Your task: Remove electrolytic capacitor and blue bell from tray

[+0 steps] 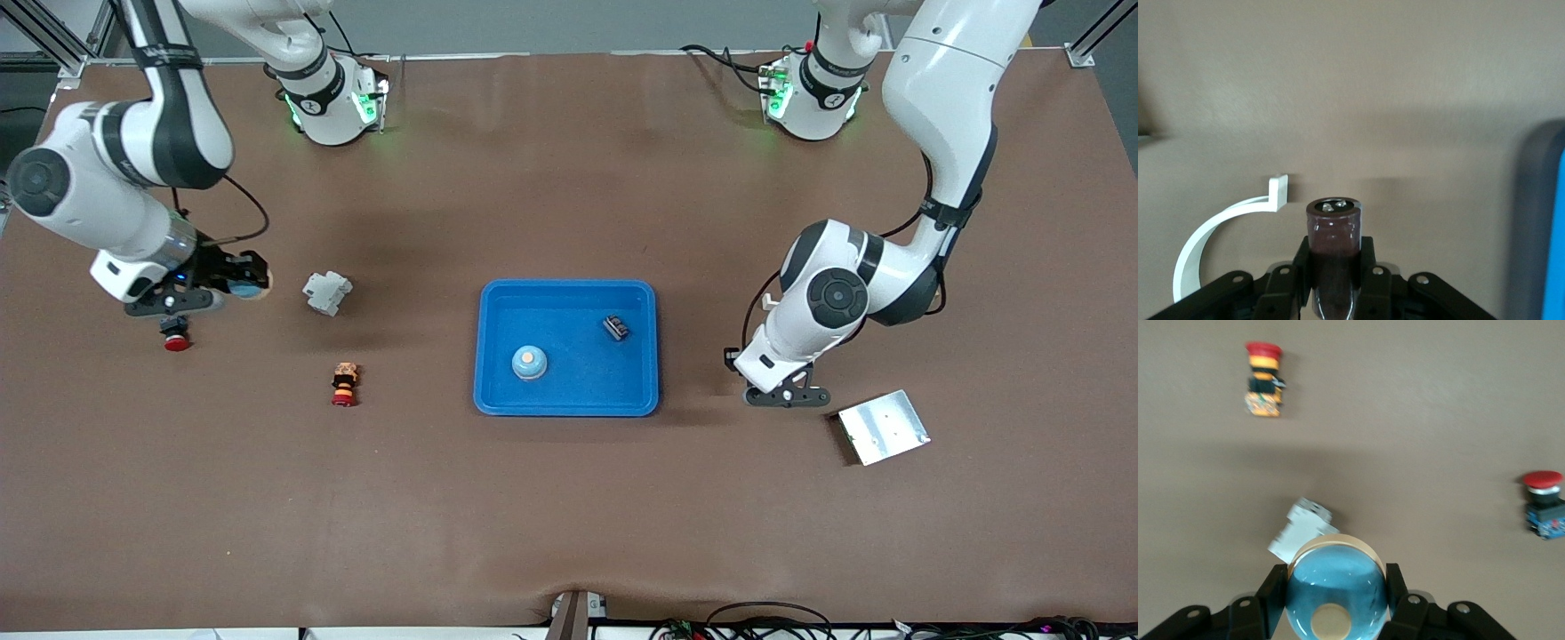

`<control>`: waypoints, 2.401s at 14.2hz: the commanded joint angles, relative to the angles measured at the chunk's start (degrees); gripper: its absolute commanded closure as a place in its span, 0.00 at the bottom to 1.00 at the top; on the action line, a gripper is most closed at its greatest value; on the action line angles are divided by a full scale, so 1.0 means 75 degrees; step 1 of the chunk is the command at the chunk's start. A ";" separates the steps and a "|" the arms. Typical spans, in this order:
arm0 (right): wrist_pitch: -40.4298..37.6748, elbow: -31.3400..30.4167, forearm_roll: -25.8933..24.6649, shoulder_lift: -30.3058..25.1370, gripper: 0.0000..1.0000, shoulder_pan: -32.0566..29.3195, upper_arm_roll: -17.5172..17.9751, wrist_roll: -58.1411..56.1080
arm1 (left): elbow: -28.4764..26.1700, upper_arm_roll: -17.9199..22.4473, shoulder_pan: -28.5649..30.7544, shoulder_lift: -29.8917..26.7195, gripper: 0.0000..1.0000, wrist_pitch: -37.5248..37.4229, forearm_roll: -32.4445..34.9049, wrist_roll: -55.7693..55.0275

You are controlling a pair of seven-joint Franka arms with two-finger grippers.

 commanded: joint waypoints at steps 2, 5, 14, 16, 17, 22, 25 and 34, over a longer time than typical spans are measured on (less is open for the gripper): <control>0.0840 -0.1328 -0.0041 -0.0944 1.00 -0.0446 0.0130 -0.0632 | -0.0605 -0.0106 0.0151 -0.0241 1.00 0.0192 0.0051 0.0930; 0.1872 -0.2045 -0.0053 -0.0993 1.00 -0.0774 0.0118 -0.1322 | -0.0944 -0.0106 0.0361 -0.0241 1.00 0.0424 0.0121 0.1200; 0.3034 -0.2129 -0.0697 0.0224 1.00 -0.2262 0.0141 -0.3070 | -0.1297 -0.0106 0.0549 -0.0019 1.00 0.1327 0.0133 0.1330; 0.3117 -0.2140 -0.0697 0.0552 1.00 -0.2497 0.0153 -0.3153 | -0.1321 -0.0094 0.0537 0.0052 1.00 0.1480 0.0144 0.1330; 0.3292 -0.2152 -0.0685 0.0670 1.00 -0.2521 0.0141 -0.3200 | -0.1379 -0.0082 0.0549 0.0052 1.00 0.1539 0.0145 0.1330; 0.3656 -0.2129 -0.0674 0.1128 1.00 -0.2872 0.0153 -0.3540 | -0.1426 -0.0070 0.0549 0.0052 1.00 0.1574 0.0145 0.1318; 0.3820 -0.2128 -0.0615 0.1245 1.00 -0.2884 0.0165 -0.3540 | -0.1426 -0.0070 0.0561 0.0052 0.70 0.1586 0.0145 0.1318; 0.4441 -0.2152 -0.0592 0.1679 1.00 -0.2884 0.0200 -0.3540 | -0.1415 -0.0094 0.0690 -0.0030 0.00 0.1528 0.0145 0.1189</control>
